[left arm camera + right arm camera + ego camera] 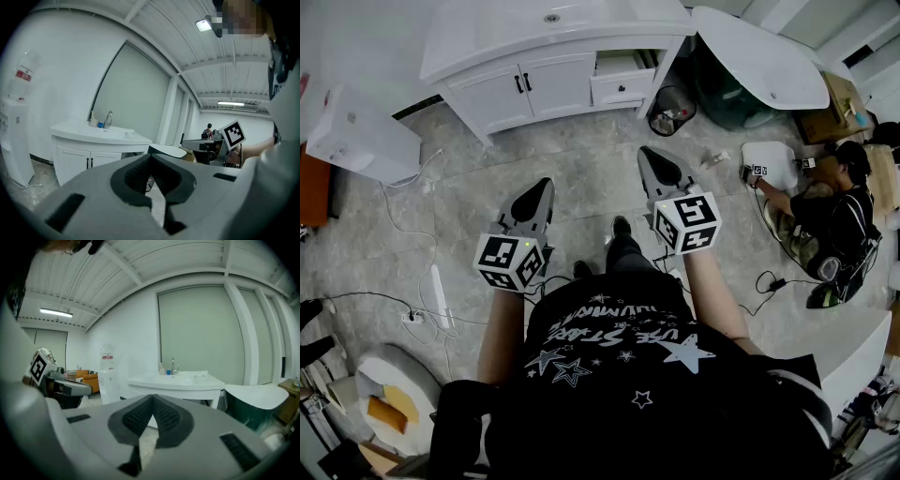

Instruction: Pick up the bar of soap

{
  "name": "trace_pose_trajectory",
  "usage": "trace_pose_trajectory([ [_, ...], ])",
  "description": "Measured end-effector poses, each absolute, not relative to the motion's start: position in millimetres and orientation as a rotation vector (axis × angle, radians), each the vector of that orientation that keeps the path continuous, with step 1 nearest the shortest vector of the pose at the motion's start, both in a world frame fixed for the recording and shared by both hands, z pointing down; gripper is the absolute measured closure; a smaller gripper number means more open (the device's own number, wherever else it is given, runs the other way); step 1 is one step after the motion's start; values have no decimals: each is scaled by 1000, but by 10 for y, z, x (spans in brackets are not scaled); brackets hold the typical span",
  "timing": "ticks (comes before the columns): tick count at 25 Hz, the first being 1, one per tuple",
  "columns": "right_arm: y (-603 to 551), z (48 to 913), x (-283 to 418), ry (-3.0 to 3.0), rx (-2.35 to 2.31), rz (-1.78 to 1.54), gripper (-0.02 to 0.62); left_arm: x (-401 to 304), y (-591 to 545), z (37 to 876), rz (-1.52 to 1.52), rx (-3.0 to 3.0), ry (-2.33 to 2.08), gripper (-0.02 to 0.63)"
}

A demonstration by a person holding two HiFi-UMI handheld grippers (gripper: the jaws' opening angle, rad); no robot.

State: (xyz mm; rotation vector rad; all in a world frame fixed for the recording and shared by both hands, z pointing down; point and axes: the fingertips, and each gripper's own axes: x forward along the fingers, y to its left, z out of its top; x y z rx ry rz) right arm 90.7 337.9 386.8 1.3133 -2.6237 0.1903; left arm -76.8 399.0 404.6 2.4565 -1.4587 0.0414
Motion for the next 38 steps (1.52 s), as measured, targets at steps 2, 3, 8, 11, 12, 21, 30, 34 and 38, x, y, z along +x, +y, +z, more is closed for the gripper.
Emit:
trace_pose_trajectory([
  [2, 3405, 3850, 899, -2619, 1315, 185, 589, -767, 4008, 4033, 41, 2456, -1456, 597],
  [3, 3419, 3843, 893, -2618, 1315, 183, 589, -768, 4018, 4029, 41, 2456, -1454, 597],
  [8, 3478, 3885, 845, -2619, 1295, 199, 589, -786, 4088, 4060, 57, 2452, -1449, 597],
  [11, 3498, 3921, 812, -2620, 1287, 208, 589, -835, 4149, 4058, 45, 2439, -1455, 597],
  [12, 3502, 3921, 797, -2622, 1288, 211, 589, -863, 4169, 4050, 39, 2436, -1460, 597],
  [21, 3514, 3816, 719, -2707, 1322, 247, 585, -1145, 4173, 4037, 31, 2419, -1500, 597],
  [30, 2988, 4088, 731, -2704, 1298, 325, 317, -1155, 3803, 4151, 49, 2387, -1501, 597],
  [34, 2536, 4235, 782, -2664, 1327, 408, 186, -1130, 3442, 4160, 64, 2388, -1506, 597],
  [38, 2015, 4306, 843, -2650, 1328, 445, 147, -1117, 2974, 4198, 71, 2360, -1529, 597],
])
